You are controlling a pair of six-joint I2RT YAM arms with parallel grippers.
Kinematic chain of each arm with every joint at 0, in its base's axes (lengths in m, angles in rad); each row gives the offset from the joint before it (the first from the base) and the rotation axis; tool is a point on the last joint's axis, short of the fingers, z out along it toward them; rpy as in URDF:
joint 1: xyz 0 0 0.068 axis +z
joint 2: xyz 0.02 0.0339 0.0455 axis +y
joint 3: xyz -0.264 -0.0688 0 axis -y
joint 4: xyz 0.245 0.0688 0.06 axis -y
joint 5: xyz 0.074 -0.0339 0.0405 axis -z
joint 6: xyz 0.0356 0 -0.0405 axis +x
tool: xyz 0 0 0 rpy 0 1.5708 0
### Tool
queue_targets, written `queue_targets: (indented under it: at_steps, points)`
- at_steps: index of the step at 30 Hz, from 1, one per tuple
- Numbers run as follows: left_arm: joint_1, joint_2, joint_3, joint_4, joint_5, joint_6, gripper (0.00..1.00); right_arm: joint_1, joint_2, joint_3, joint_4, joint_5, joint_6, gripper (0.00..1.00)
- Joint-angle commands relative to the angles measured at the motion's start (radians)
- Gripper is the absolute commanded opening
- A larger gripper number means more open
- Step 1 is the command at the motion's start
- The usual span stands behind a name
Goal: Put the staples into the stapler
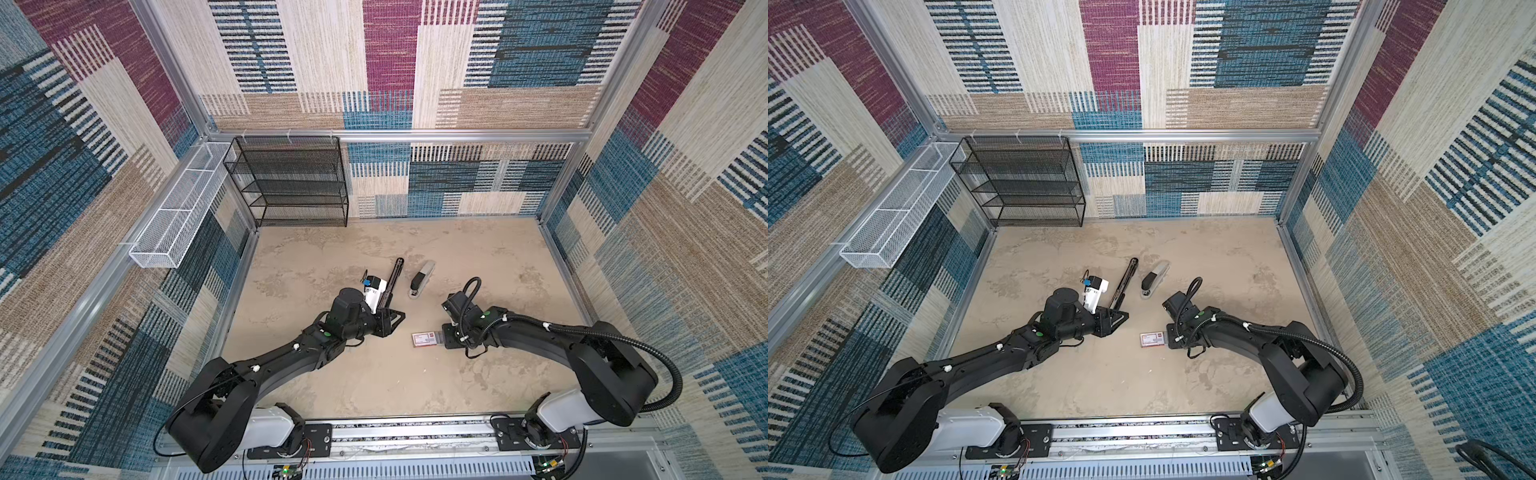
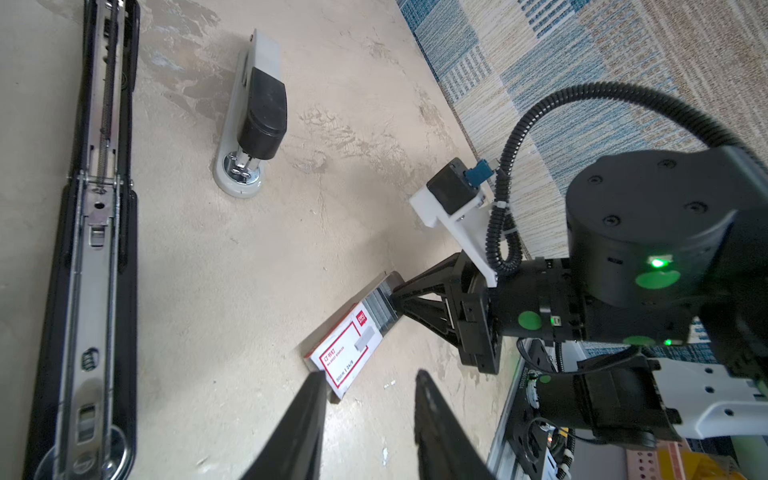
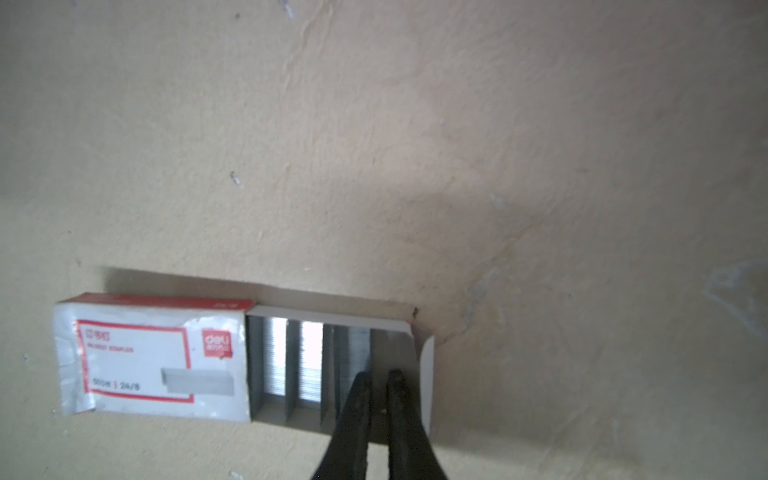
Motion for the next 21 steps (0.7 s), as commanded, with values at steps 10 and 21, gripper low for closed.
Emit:
queue_targets:
  at_steps: [10,21]
  points:
    - [-0.001,0.003,-0.007,0.040,0.002,-0.021,0.37,-0.001,-0.005,-0.006,0.024,-0.029,-0.008,0.11]
    - [0.000,0.016,-0.007,0.032,-0.004,-0.026,0.35,0.000,0.006,-0.001,0.030,-0.052,-0.023,0.00]
